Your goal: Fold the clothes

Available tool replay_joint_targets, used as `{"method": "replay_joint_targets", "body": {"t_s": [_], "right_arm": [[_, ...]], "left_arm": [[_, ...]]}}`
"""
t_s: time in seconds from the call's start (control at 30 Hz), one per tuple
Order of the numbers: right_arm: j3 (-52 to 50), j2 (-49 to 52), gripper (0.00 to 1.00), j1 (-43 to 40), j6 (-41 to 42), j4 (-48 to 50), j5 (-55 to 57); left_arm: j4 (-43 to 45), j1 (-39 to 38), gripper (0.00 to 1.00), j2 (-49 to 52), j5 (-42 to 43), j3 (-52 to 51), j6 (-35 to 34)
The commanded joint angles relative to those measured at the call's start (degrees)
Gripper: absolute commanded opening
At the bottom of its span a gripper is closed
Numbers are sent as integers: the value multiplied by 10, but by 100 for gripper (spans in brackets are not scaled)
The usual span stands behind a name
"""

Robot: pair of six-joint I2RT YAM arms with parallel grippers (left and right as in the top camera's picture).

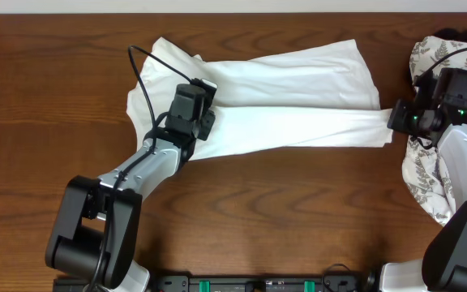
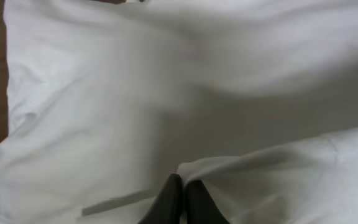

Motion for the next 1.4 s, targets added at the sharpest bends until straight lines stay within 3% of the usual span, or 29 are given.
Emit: {"method": "replay_joint_targets", "body": {"t_s": [0.0,0.3,0.7,0.97,1.37], "right_arm": [[-5,4,2,-2,7,7,5],[-34,4,3,-2,7,46,5],[-130,4,4,-2,7,198,5],[-191,4,10,-2,7,313,5],[-185,42,20,6,-19,355,-24]], "left_arm": [[3,7,6,4,-5,12,7],[17,7,6,4,-5,12,7],[22,7,6,4,-5,12,7],[22,19,6,4,-5,12,4],[28,27,11,-3,-5,24,-45]]}}
